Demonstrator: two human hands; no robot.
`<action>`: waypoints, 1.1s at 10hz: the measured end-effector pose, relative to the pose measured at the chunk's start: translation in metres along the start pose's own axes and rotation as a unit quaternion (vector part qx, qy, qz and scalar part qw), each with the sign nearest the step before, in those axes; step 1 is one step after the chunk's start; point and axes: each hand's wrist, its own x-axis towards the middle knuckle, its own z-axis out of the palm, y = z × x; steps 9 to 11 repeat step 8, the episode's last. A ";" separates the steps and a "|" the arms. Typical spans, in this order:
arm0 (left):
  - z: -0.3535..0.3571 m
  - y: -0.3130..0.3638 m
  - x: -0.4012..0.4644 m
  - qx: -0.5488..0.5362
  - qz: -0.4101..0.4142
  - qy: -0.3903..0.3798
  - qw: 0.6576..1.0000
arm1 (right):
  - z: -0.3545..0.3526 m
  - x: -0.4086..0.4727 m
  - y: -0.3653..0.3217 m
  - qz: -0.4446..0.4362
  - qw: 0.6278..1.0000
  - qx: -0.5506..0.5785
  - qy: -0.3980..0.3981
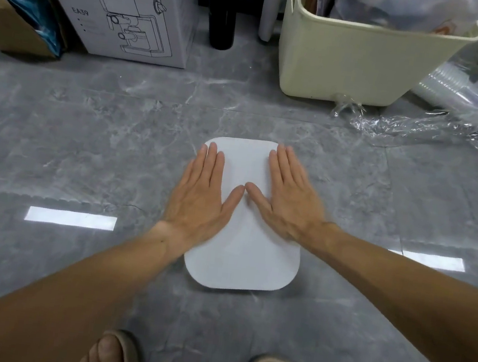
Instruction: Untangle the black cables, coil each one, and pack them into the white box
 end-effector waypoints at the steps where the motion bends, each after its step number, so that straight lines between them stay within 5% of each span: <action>1: 0.003 0.001 0.009 -0.003 -0.022 -0.002 1.000 | 0.004 0.006 0.000 0.014 1.000 0.009 -0.019; 5: 0.018 -0.004 0.011 0.017 -0.019 0.003 1.000 | 0.021 0.006 0.005 0.004 1.000 -0.001 0.019; 11: -0.015 0.005 0.020 0.058 -0.025 -0.065 0.996 | -0.015 0.011 0.002 -0.016 0.998 -0.046 -0.048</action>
